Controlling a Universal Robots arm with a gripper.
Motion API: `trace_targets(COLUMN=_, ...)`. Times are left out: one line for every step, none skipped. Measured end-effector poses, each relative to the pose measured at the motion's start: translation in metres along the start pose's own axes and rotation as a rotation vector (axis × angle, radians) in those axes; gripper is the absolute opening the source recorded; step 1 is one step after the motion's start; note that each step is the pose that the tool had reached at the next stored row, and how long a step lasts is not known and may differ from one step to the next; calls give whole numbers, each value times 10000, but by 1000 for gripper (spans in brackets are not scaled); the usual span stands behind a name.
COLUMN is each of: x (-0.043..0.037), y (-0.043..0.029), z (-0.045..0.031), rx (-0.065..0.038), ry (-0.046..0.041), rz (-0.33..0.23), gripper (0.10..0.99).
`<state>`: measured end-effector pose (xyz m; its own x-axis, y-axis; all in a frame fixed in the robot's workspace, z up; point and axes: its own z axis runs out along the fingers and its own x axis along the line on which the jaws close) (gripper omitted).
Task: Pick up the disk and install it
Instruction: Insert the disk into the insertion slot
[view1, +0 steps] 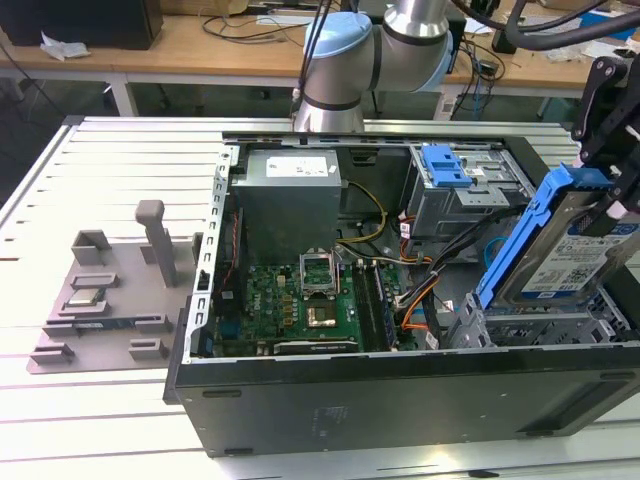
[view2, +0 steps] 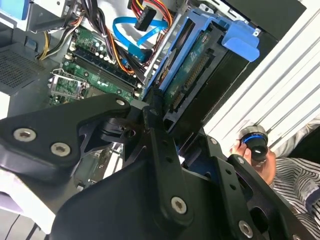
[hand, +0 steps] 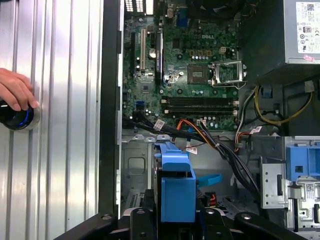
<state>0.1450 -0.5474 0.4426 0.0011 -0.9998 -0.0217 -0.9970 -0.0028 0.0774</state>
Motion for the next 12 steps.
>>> trace_targets(x=1, y=-4, z=45, rx=0, ry=-5, rz=0, gripper=365)
trace_targets(x=2, y=-6, z=101, rx=1, ry=-5, rz=-2, gripper=365)
trace_targets(x=4, y=-6, z=151, rx=1, ry=-7, rz=-1, gripper=365)
trace_targets(x=4, y=-6, z=190, rx=1, ry=-7, rz=-1, gripper=365)
trace_targets(x=5, y=-7, z=232, rx=2, ry=-6, rz=-1, gripper=365)
trace_targets(x=6, y=-8, z=251, rx=1, ry=-7, rz=-1, gripper=365)
trace_targets(x=7, y=-10, z=296, rx=1, ry=-5, rz=-1, gripper=365)
trace_targets(x=7, y=-12, z=331, rx=1, ry=-7, rz=0, gripper=365)
trace_targets(x=8, y=-16, z=376, rx=1, ry=-6, rz=-1, gripper=365)
trace_targets(x=9, y=-18, z=411, rx=1, ry=-5, rz=0, gripper=365)
trace_targets(x=10, y=-21, z=445, rx=1, ry=-5, rz=-1, gripper=365)
trace_targets(x=10, y=-23, z=474, rx=1, ry=-4, rz=0, gripper=365)
